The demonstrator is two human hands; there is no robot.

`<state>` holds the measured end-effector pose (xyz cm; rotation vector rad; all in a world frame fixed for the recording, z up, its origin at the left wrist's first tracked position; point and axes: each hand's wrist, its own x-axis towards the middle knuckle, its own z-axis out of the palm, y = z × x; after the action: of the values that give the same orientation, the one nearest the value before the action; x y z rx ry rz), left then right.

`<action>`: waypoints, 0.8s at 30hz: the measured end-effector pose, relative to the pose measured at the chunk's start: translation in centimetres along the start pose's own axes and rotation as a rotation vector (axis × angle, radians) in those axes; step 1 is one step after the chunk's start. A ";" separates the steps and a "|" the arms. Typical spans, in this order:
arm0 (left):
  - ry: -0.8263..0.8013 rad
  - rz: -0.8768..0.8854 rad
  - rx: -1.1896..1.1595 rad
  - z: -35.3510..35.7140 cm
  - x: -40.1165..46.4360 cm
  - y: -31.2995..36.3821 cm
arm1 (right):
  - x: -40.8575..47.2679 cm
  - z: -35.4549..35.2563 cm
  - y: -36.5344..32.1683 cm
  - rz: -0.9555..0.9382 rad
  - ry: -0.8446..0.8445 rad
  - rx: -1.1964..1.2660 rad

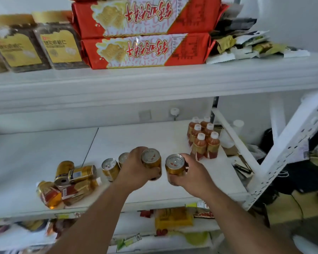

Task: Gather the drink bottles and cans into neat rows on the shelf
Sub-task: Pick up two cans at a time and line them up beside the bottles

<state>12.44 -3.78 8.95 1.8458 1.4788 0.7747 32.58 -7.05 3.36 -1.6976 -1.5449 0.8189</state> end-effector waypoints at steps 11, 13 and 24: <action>0.004 0.015 0.033 0.8 -7.4 1.7 | -6.3 -0.3 0.6 0.020 -0.044 0.037; 0.006 0.021 0.037 0.6 -8.4 1.8 | -7.3 -0.4 0.2 0.014 -0.038 0.031; -0.036 0.042 -0.031 -1.3 -14.9 0.5 | -14.5 1.0 -1.9 0.054 0.014 -0.026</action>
<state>8.87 -18.28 9.37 1.8636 1.4019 0.7766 29.33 -21.32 4.38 -1.7665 -1.5124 0.8157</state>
